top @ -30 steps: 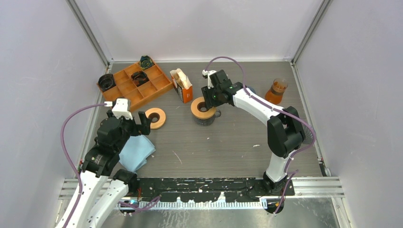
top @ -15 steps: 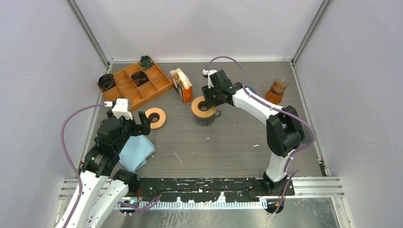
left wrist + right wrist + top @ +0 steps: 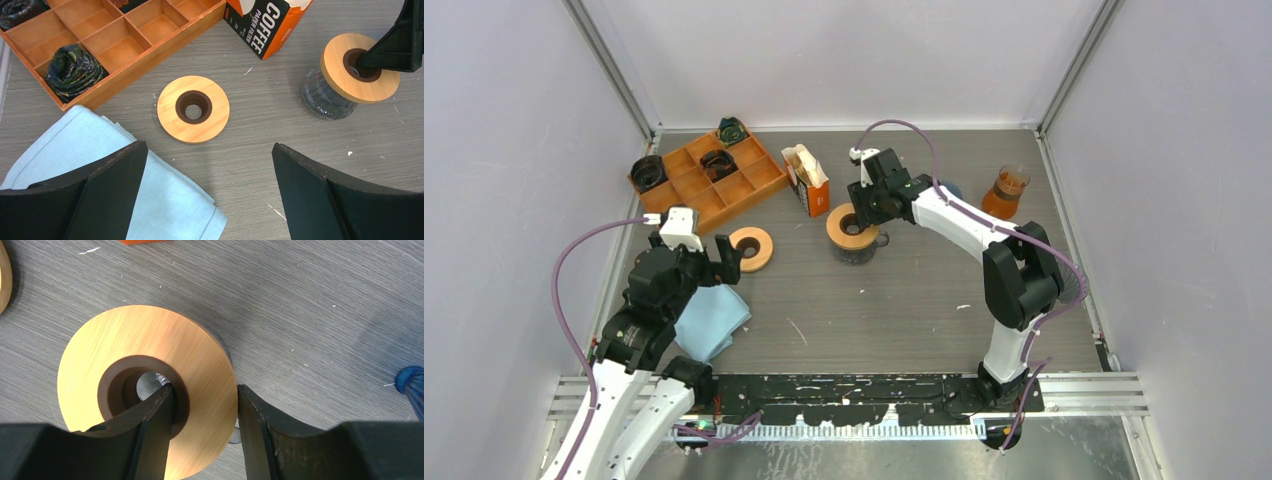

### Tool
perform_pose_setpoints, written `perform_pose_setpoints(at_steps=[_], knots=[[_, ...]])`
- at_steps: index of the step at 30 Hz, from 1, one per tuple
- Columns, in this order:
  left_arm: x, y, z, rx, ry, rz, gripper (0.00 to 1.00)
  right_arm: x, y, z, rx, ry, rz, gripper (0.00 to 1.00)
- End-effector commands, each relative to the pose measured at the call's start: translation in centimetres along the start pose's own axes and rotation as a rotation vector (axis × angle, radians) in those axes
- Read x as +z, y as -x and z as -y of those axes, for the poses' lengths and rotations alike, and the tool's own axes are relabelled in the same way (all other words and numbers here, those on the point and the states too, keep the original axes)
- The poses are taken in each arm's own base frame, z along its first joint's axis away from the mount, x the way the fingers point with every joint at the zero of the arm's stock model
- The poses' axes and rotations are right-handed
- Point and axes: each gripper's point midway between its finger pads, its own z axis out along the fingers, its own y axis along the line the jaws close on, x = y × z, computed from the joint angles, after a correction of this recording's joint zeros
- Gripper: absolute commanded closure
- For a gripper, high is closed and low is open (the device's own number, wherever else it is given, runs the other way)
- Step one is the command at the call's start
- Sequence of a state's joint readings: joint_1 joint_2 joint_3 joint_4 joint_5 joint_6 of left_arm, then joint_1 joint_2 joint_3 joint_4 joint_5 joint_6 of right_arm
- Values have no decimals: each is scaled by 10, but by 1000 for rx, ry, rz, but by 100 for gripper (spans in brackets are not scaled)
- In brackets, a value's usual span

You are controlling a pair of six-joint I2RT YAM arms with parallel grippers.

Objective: Place the coffee filter in the dripper
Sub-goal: Place the connecting ring onto the coffee server, then pick up the coffee dripper from the center of the board.

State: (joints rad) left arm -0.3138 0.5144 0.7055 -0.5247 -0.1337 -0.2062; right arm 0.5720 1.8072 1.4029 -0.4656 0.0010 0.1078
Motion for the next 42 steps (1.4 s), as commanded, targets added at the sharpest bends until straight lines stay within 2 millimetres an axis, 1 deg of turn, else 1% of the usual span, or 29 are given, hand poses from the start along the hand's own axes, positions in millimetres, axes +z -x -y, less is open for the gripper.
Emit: perform_pose_setpoints(at_steps=[1, 5, 11, 16, 19, 23, 25, 28, 33, 34, 38, 42], knots=[[-5, 18, 3, -11, -17, 56, 1, -16, 23, -2, -2, -5, 90, 47], [-5, 19, 3, -11, -17, 59, 1, -23, 26, -1, 0, -13, 109, 43], [-7, 20, 4, -12, -21, 65, 1, -32, 31, 5, 1, -45, 131, 41], [-8, 20, 4, -12, -21, 68, 1, -35, 33, 1, 1, -25, 133, 34], [-8, 20, 3, -13, -20, 70, 1, -44, 39, -1, 1, -14, 157, 26], [-10, 22, 3, -14, -22, 80, 1, -67, 51, 5, 8, -46, 218, 19], [-12, 23, 3, -19, -19, 89, 1, -81, 55, 11, 12, -77, 257, 16], [-14, 24, 3, -23, -21, 98, 1, -102, 54, 25, 36, -150, 306, 12], [-17, 25, 6, -22, -34, 107, 1, -143, 47, 58, 121, -310, 388, 8], [-17, 26, 7, -21, -38, 110, 1, -148, 41, 65, 130, -349, 389, 8], [-19, 26, 10, -17, -52, 116, 1, -170, 22, 86, 174, -452, 422, 7], [-19, 25, 13, -12, -63, 112, 1, -186, -2, 107, 233, -548, 432, 0]])
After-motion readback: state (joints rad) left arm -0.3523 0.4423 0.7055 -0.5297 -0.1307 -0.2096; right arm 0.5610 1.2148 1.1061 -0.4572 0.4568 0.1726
